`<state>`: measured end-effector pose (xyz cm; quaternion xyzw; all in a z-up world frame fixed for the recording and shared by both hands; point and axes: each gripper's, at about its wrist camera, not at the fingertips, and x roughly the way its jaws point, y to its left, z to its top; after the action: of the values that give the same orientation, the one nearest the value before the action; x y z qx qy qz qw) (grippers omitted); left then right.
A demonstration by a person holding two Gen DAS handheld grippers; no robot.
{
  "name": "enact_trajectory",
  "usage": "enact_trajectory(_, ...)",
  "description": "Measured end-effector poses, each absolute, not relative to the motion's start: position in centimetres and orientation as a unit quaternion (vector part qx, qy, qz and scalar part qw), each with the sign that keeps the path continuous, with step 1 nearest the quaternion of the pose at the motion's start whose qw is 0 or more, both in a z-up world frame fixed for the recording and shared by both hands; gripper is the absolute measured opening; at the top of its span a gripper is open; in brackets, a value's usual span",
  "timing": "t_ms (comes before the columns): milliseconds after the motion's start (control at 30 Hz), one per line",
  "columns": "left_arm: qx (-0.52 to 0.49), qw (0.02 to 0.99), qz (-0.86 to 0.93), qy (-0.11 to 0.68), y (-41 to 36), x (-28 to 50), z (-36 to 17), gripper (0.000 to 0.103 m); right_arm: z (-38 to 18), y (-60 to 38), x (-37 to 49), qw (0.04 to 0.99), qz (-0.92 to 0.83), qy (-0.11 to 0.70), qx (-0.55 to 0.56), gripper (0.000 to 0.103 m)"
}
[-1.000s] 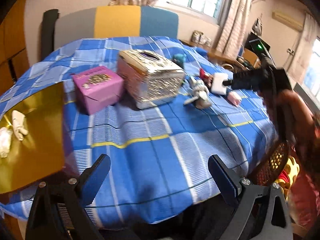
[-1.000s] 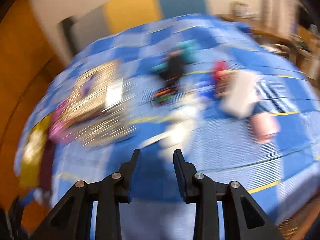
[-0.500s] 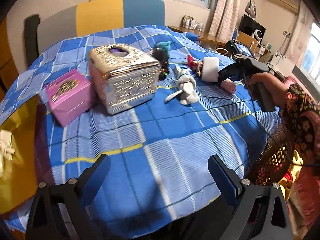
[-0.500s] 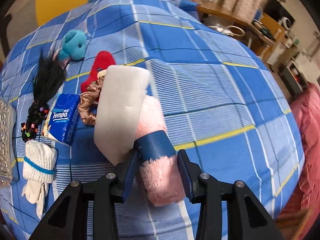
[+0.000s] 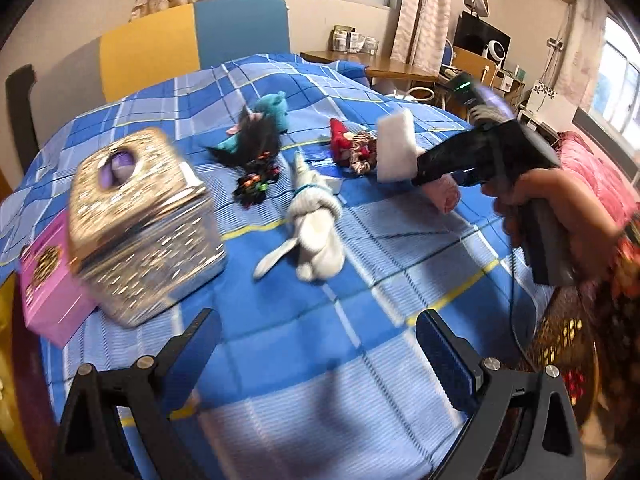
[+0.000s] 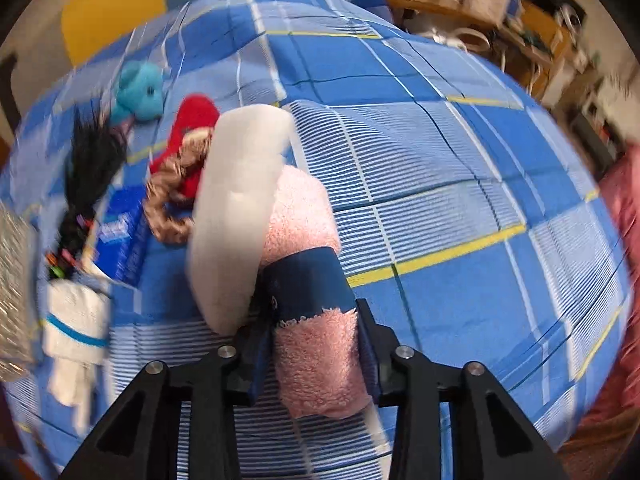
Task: Organize soft objects
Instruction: 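Grasp the pink towel roll with the right gripper while the left gripper grasps the white glove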
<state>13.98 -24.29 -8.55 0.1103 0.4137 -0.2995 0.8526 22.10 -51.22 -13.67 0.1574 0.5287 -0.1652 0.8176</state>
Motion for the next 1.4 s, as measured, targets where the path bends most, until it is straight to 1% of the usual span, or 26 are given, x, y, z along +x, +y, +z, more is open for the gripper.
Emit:
enact_trajectory(167, 0.134, 0.860, -0.279, 0.405, -27.6, 16.5, -9.1, 0.099, -11.3, -53.9, 19.0, 0.838, -0.107, 0.431, 0.317, 0.036)
enact_trajectory(267, 0.140, 0.861, -0.271, 0.408, -29.4, 18.2, -9.8, 0.099, -11.1, -54.0, 17.9, 0.837, -0.058, 0.397, 0.371, 0.036)
enact_trajectory(567, 0.181, 0.868, -0.222, 0.405, -33.7, 22.6, -12.6, 0.099, -11.1, -53.9, 18.1, 0.837, -0.061, 0.394, 0.375, 0.036)
enact_trajectory(667, 0.225, 0.867, -0.235, 0.377, -35.5, 22.4, -13.4, 0.097, -11.1, -53.9, 18.2, 0.840, -0.067, 0.397, 0.364, 0.036)
enact_trajectory(700, 0.241, 0.864, -0.238, 0.372, -36.0, 22.3, -13.8, 0.091, -11.1, -54.0, 18.2, 0.841, -0.068, 0.398, 0.361, 0.036)
enact_trajectory(800, 0.261, 0.856, -0.244, 0.374, -36.4, 22.3, -15.1, 0.067, -11.0, -53.9, 18.2, 0.844, -0.069, 0.395, 0.357, 0.036)
enact_trajectory(867, 0.264, 0.859, -0.233, 0.372, -36.1, 22.5, -15.6, 0.059, -10.9, -53.9, 18.2, 0.845, -0.071, 0.393, 0.354, 0.036)
enact_trajectory(933, 0.248, 0.864, -0.233, 0.372, -35.2, 22.8, -15.5, 0.043, -10.9, -54.0, 18.3, 0.847, -0.074, 0.393, 0.351, 0.037)
enact_trajectory(1100, 0.200, 0.867, -0.263, 0.372, -32.4, 22.0, -14.6, 0.039, -10.6, -53.8, 18.3, 0.853, -0.078, 0.390, 0.339, 0.036)
enact_trajectory(1400, 0.141, 0.862, -0.302, 0.381, -28.3, 17.3, -13.8, 0.039, -9.6, -53.0, 18.3, 0.869, -0.044, 0.368, 0.328, 0.036)
